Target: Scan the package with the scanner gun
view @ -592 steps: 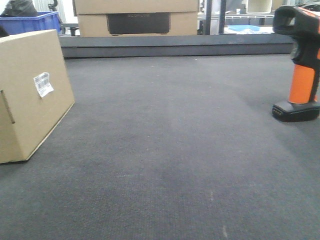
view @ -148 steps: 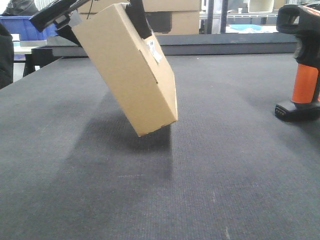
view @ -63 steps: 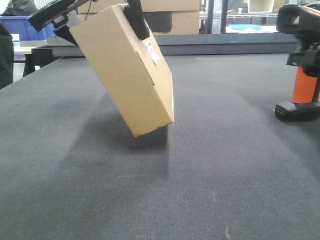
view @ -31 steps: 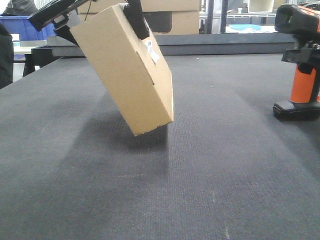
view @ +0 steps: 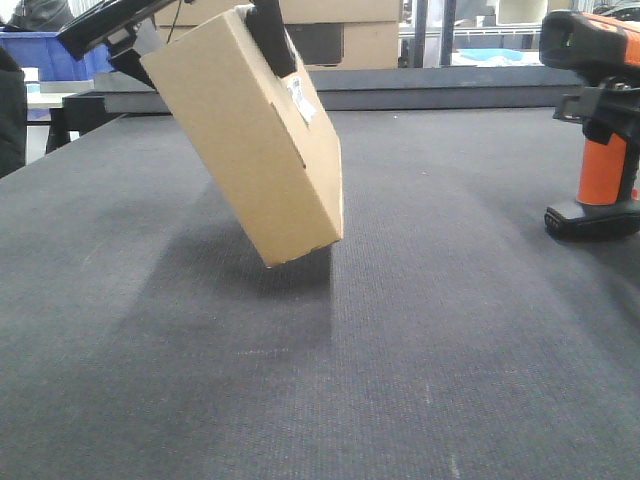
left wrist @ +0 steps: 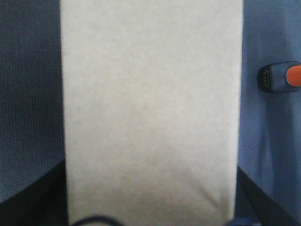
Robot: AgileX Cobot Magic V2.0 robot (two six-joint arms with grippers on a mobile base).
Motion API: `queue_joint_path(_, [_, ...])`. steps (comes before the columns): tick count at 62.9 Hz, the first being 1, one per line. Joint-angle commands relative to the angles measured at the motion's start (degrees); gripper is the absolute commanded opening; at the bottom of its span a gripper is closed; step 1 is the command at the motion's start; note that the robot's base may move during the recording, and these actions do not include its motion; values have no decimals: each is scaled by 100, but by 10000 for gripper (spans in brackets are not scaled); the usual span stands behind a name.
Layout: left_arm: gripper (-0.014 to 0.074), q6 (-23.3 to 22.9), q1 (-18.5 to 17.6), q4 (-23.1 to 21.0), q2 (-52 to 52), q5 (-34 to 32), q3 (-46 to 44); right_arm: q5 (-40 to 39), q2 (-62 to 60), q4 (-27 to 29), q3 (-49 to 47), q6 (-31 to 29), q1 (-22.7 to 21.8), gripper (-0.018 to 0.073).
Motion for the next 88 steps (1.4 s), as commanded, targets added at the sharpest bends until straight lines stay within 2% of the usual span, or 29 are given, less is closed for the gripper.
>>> queue_joint_path(1, [-111, 6, -37, -15, -53, -44, -27, -38, 9, 214, -24, -156, 51, 336])
queue_joint_path(8, [-111, 6, -37, -15, -53, -32, -27, -47, 9, 214, -24, -156, 51, 298])
queue_joint_path(23, [-111, 6, -37, -1, -53, -30, -27, -117, 9, 251, -24, -156, 51, 288])
queue_joint_path(30, [-111, 6, -37, -1, -53, -30, -27, -151, 9, 290, -24, -156, 51, 158])
queue_joint_path(42, [-111, 6, -37, -57, -53, -30, -27, -701, -15, 137, -24, -209, 51, -171])
queue_joint_path(51, [-111, 6, -37, -200, -53, -30, -27, -727, -190, 15, -24, -488, 51, -160])
queue_joint_path(56, [-111, 6, -37, -322, -53, -30, -27, -478, -406, -12, -24, -951, 51, -160])
queue_joint_path(73, [-111, 6, -37, -321, -53, -116, -27, 875, -1092, -12, -24, -2947, 51, -160])
queue_joint_path(84, [-111, 6, -37, -321, -53, -146, -27, 855, -1137, -12, -24, -3010, 51, -160])
queue_joint_path(88, [-111, 6, -37, -321, -53, -146, -27, 799, -1137, -12, -24, -2829, 51, -162])
